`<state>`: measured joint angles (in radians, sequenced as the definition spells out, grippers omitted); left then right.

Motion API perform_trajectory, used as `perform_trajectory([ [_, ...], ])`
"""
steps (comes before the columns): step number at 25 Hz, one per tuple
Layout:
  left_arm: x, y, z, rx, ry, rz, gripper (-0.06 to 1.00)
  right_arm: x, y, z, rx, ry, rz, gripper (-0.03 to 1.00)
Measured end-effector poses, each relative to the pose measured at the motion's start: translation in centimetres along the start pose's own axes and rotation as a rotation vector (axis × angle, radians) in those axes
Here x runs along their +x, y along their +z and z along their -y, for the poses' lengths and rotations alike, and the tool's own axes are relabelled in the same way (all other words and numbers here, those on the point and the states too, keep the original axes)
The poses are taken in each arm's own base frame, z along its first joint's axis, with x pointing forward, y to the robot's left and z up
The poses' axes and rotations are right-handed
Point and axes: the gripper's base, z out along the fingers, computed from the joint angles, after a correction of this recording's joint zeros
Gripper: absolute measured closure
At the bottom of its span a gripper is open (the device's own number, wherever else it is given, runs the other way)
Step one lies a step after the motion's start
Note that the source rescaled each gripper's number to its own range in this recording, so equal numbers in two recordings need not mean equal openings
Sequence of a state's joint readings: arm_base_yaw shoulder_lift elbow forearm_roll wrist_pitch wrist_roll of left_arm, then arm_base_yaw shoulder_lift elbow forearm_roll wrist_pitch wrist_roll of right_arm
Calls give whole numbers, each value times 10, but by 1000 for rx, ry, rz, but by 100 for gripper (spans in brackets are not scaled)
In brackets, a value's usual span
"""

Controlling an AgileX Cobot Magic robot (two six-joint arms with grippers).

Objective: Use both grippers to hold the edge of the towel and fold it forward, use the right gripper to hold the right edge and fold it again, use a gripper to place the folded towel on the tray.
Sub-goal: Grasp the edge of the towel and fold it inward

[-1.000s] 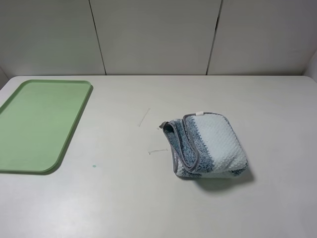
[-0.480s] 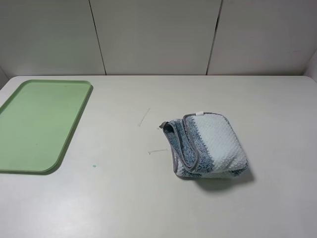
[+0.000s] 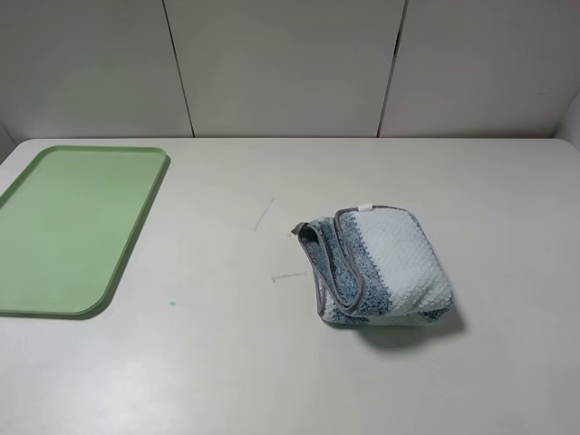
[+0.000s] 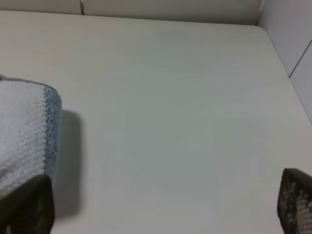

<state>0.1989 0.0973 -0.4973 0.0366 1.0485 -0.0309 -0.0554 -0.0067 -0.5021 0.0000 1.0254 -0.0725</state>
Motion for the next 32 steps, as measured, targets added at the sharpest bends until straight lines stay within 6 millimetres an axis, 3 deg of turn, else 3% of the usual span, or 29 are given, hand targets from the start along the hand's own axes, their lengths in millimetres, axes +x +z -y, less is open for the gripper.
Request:
perform_trajectory([
  [24,-1,0,-2,-17,-25,-2,-5,0,0,0,0,3,0,-3],
  [28,-19,-1,0,-9,10,-13,-5,0,0,0,0,3,0,-3],
  [32,-55,6,6,55,73,-43,-5,0,0,0,0,5,0,-3],
])
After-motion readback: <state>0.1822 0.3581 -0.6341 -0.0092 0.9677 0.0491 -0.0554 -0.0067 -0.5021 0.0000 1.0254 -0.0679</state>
